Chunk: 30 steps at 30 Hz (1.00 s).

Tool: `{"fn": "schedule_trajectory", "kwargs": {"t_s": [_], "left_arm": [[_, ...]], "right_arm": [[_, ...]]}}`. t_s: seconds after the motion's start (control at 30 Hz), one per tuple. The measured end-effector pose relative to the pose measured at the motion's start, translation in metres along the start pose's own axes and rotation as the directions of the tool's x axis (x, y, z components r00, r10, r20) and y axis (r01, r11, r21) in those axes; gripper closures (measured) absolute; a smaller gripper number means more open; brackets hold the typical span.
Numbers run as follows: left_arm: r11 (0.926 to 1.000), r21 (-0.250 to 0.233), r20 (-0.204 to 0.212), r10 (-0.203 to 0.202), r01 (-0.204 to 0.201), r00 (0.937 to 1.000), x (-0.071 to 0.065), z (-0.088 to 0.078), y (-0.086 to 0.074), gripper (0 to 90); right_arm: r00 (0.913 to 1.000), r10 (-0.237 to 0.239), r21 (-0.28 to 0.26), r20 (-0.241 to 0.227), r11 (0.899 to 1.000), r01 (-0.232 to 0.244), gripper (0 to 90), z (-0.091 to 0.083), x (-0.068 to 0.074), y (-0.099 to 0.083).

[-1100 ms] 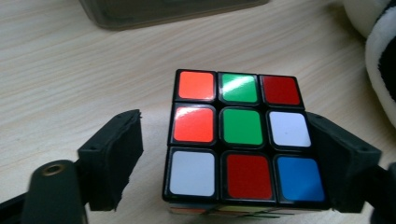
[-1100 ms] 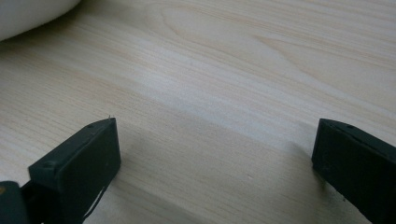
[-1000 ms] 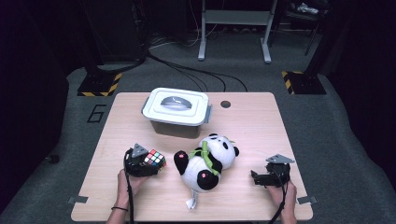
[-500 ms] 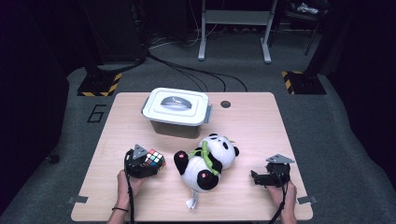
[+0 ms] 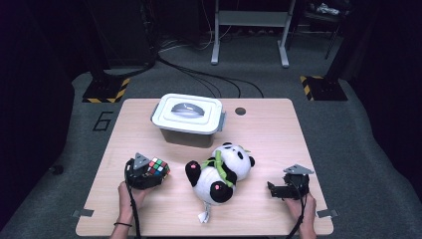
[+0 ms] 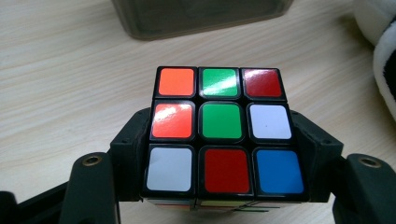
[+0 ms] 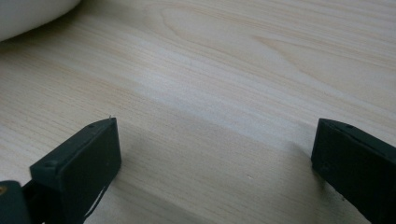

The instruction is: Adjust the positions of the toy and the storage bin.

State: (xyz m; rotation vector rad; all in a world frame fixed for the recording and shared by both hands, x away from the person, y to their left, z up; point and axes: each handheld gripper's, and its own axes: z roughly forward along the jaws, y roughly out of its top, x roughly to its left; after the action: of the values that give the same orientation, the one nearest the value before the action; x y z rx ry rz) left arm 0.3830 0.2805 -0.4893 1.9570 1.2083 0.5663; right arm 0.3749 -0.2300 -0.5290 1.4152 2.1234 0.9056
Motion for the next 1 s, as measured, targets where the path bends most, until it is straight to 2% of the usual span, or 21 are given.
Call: {"fn": "schedule_trajectory", "kwargs": {"t_s": [0.23,0.3,0.6,1.0], "left_arm": [[0.9995,-0.018,-0.036,-0.027,0.027,0.999,0.013,-0.009,0.002,34.1],[0.9996,-0.017,-0.044,-0.025,0.024,0.9987,0.015,-0.01,0.002,34.1],[0.9972,-0.027,-0.091,-0.072,0.07,0.9932,0.035,-0.017,0.006,34.1],[0.9912,-0.043,-0.164,-0.131,0.125,0.9778,0.072,-0.017,0.012,34.1]], "right_arm": [[1.0,0.001,0.0,0.0,1.0,-0.001,0.7,0.0,0.0,0.0],[1.0,0.001,0.0,0.0,1.0,-0.001,0.7,0.0,0.0,0.0],[1.0,0.001,0.0,0.0,1.0,-0.001,0.7,0.0,0.0,0.0],[1.0,-0.007,0.003,0.0,1.0,0.007,0.8,0.0,0.0,0.0]]}}
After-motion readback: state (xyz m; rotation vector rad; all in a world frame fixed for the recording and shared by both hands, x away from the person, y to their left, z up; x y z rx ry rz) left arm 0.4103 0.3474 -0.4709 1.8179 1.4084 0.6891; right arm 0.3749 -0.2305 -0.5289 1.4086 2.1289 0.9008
